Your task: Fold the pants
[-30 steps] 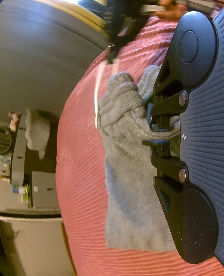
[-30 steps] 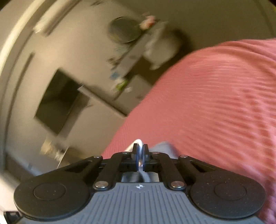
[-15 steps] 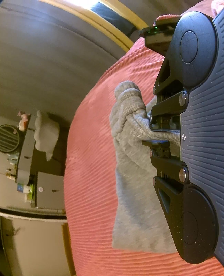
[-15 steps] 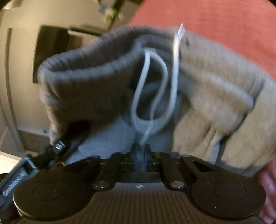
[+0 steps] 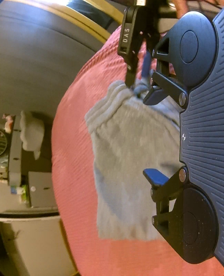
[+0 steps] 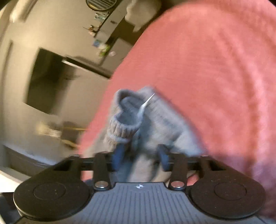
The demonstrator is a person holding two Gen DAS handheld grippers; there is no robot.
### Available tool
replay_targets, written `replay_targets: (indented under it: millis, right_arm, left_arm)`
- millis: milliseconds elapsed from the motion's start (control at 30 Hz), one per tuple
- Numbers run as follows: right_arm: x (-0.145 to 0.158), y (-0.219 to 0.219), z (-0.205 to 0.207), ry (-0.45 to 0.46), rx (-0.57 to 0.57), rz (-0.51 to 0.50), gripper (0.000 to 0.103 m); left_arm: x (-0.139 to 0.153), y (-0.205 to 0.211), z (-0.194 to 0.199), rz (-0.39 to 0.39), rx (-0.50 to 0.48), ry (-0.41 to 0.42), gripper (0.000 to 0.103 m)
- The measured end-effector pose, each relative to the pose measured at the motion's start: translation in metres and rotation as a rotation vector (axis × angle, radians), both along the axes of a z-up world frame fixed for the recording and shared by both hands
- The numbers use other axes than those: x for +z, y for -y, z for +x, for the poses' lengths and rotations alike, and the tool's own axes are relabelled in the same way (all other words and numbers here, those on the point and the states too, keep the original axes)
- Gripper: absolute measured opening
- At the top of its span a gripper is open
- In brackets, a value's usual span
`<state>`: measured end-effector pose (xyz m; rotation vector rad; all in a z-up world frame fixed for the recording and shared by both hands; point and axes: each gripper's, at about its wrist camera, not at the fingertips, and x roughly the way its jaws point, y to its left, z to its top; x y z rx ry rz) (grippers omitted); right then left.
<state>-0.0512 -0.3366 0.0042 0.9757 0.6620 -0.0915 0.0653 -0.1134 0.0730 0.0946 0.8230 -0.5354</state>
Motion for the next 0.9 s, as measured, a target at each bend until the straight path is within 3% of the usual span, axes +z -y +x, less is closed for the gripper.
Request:
replay_targets:
  millis: [100,200,267,333,367,400,533,667,733,767,800,900]
  right_arm:
    - [0.025,-0.012,-0.008,0.003,-0.03,-0.221,0.064]
    - [0.041,-0.023,-0.004,0.081,0.012,-0.25,0.072]
    - [0.042,-0.033,0.005,0.086,0.067,-0.278,0.077]
    - [0.032,-0.044,0.026,-0.012,0.113,-0.371,0.078]
    - [0.026,-0.046,0.033,-0.085,0.123,-0.433,0.085]
    - [0.019,-0.048,0.036,-0.151,0.127,-0.492,0.086]
    - [0.021,-0.038,0.024,-0.152,0.128,-0.429,0.086]
    - [0.046,-0.034,0.016,-0.065,0.104,-0.455,0.086]
    - [0.044,-0.03,0.018,-0.066,0.116,-0.45,0.086]
    - [0.036,-0.027,0.022,-0.11,0.13,-0.445,0.086]
    - [0.027,-0.025,0.026,-0.147,0.151,-0.444,0.086]
    - [0.018,-0.015,0.018,-0.114,0.163,-0.384,0.086]
  left_arm:
    - [0.005,-0.02,-0.006,0.015,0.047,0.011,0.095]
    - [0.0,-0.041,-0.003,0.054,0.126,-0.001,0.095]
    - [-0.004,-0.053,0.001,0.076,0.167,-0.026,0.095]
    - [-0.007,-0.065,0.002,0.089,0.19,-0.029,0.095]
    - [-0.008,-0.071,0.002,0.099,0.196,-0.027,0.095]
    - [-0.01,-0.077,0.003,0.117,0.209,-0.023,0.095]
    - [-0.023,-0.105,0.017,0.158,0.286,-0.041,0.095]
    - [-0.037,-0.124,0.036,0.099,0.345,-0.106,0.095]
    - [-0.041,-0.126,0.044,0.048,0.346,-0.135,0.095]
    - [-0.043,-0.127,0.047,0.033,0.346,-0.144,0.095]
    - [-0.046,-0.126,0.049,0.027,0.342,-0.149,0.095]
    - [-0.051,-0.12,0.055,0.058,0.335,-0.155,0.095]
